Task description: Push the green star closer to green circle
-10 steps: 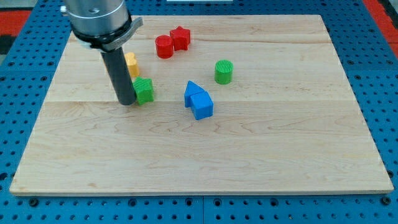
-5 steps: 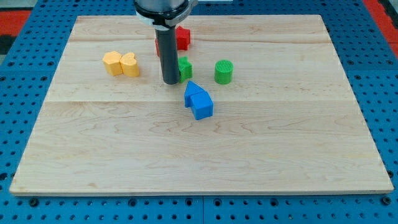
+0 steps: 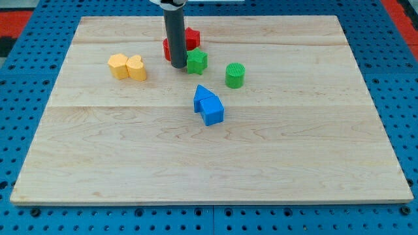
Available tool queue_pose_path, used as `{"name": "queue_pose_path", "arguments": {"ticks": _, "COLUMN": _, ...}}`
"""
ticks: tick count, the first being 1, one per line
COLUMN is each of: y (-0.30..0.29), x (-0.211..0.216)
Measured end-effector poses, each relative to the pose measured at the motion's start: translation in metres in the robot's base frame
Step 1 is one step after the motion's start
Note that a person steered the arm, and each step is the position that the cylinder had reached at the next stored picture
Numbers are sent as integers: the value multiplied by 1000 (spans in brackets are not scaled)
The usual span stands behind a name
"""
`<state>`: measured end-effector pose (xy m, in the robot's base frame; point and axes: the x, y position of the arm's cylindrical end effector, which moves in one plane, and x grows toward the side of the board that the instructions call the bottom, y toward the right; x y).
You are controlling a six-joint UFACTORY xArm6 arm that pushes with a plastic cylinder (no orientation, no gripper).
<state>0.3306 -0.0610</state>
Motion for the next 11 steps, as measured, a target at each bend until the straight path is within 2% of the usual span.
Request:
{"name": "queue_pose_path", "arguments": {"ticks": 1, "y": -25, "x": -2}}
{"name": "queue_pose_path", "arguments": {"ticks": 2, "y": -20, "x": -12}}
{"name": "queue_pose_path", "arguments": {"ticks": 4, "y": 4, "x": -22}}
{"name": "queue_pose_path", "arguments": {"ticks": 8, "y": 23, "x": 0}}
{"name": "queue_pose_path", "arguments": {"ticks": 11, "y": 69, "x": 0}}
